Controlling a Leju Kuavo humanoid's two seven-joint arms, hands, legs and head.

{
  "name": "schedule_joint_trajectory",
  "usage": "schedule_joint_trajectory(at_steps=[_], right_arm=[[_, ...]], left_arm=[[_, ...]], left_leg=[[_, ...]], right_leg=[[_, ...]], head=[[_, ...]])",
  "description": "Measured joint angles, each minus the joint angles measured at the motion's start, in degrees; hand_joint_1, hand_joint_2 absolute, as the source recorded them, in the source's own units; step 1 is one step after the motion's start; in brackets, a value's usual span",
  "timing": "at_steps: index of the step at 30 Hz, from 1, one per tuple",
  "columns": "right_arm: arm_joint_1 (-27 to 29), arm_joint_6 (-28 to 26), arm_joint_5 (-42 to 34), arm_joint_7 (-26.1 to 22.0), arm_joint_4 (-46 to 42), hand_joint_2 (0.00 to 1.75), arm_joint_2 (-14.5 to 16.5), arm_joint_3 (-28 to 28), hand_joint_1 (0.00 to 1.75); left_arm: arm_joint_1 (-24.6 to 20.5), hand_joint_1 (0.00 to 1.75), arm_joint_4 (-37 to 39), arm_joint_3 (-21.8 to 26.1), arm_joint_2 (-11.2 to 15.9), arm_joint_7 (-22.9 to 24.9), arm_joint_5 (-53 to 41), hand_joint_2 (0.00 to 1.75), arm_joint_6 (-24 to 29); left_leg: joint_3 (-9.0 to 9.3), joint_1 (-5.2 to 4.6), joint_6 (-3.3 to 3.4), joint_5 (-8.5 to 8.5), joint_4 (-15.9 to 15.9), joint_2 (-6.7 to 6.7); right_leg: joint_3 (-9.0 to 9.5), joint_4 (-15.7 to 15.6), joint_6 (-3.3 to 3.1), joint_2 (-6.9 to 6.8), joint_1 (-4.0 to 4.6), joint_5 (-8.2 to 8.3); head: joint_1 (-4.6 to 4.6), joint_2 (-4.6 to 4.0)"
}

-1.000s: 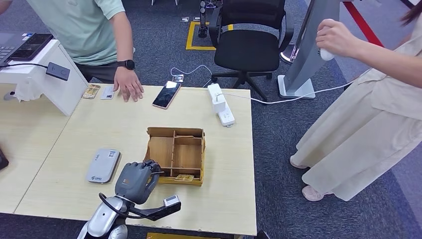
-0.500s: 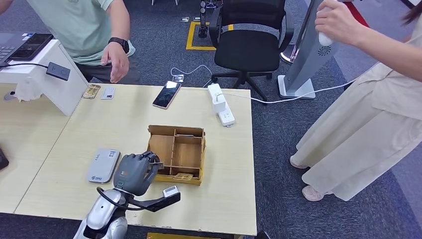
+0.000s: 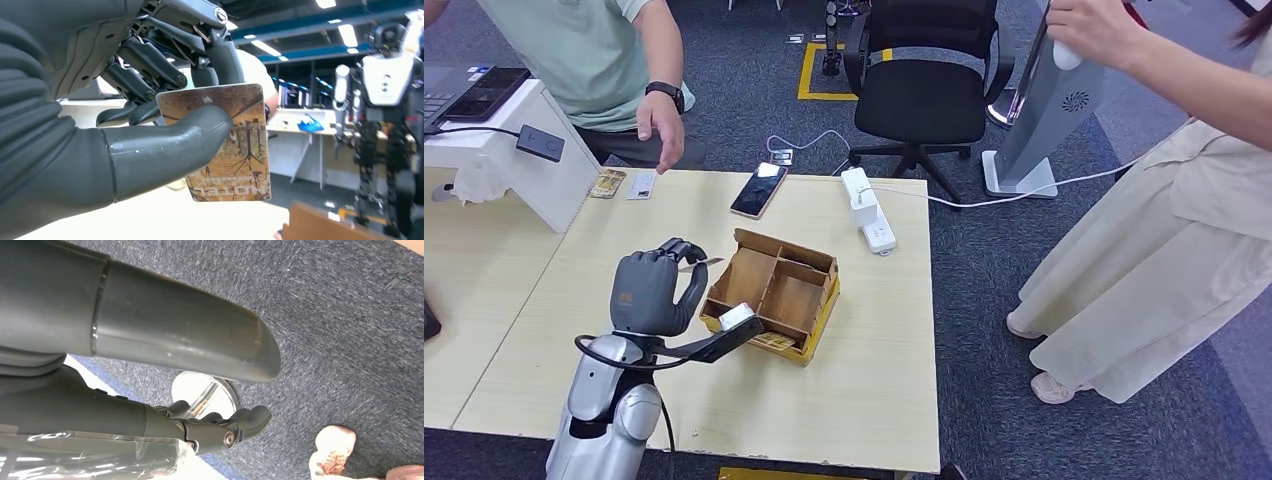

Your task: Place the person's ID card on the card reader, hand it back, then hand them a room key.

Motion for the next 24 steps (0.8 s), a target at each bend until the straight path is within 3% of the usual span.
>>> schedule_joint_trajectory(at_steps=[8,17,24], right_arm=[[-0.03,0.49,0.0,0.33,0.0,0.0,0.0,1.14,0.0],[-0.15,1.09,0.0,0.55,0.11,0.0,0.0,2.73,0.0],[-0.15,1.14,0.0,0.55,0.15,0.0,0.0,2.97,0.0]], left_arm=[[-3.38,1.75,-1.21,2.96,-2.02,0.6,0.49,1.75,0.54],[-8.88,1.75,-1.21,7.97,-7.8,3.55,-2.92,1.75,2.54],[-10.91,1.75,-1.19,9.85,-10.01,3.55,-3.97,1.75,2.85]], left_leg=[[0.0,0.0,0.0,0.0,0.0,0.0],[0.0,-0.01,0.0,0.0,0.01,-0.01],[0.0,0.0,0.0,0.0,0.01,-0.01]], right_leg=[[0.0,0.0,0.0,0.0,0.0,0.0],[0.0,0.0,0.01,0.0,0.0,0.01],[0.0,0.0,0.0,0.0,0.0,0.0]], head=[[0.0,0.0],[0.01,0.0],[0.0,-0.01]])
